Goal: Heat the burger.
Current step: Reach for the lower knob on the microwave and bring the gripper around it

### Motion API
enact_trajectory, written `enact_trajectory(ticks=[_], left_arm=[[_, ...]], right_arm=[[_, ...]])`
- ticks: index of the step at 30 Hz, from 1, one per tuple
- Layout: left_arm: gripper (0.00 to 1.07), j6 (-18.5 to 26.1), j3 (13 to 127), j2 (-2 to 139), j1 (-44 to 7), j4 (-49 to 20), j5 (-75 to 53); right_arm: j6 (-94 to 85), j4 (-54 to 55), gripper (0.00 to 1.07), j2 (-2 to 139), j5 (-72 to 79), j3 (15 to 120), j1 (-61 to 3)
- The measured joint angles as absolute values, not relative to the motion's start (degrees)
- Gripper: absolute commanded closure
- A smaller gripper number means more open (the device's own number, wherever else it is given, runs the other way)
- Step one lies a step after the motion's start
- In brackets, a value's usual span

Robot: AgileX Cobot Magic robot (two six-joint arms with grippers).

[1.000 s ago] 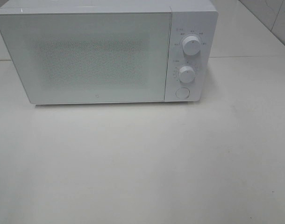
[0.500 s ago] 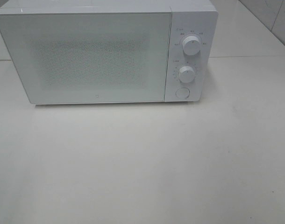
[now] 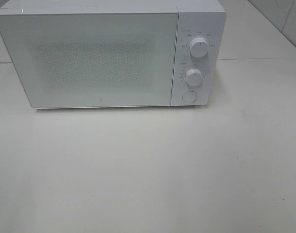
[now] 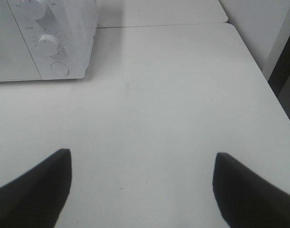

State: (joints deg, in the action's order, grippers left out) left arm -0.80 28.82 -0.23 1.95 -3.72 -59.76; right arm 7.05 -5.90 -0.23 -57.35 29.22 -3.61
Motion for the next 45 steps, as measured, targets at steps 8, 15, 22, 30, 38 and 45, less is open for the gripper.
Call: enact_trajectory(ticks=[8,15,22,30,38,45], left_arm=[[0.07,-0.80,28.82,-0.23,1.95,-3.72,-59.76],[0.07,-0.80,28.82,-0.23,1.95,-3.72,-59.76],[0.07,-0.80,28.82,-0.23,1.95,-3.72,-59.76],[0.07,-0.80,28.82,-0.23,1.95,-3.72,-59.76],[0.07,-0.80,28.82,-0.23,1.95,-3.72,-59.76],[0.07,-0.80,28.82,-0.23,1.95,-3.72,-59.76]], right_arm=[[7.22,-6.70,0.31,4.01,-51.85,30.71,-3.61],[9.11,-6.99,0.31,10.08,-44.18,30.71,-3.61],[10.26,-6.99,0.31,15.81,-36.73,30.65,-3.61],[10.49,-6.99,0.31,22.57,-27.62,27.44,-3.61],[10.49,-6.99,0.31,30.25,-18.85,26.53,-3.61],[10.49,-6.99,0.31,36.15,-14.32,26.53,-3.61]])
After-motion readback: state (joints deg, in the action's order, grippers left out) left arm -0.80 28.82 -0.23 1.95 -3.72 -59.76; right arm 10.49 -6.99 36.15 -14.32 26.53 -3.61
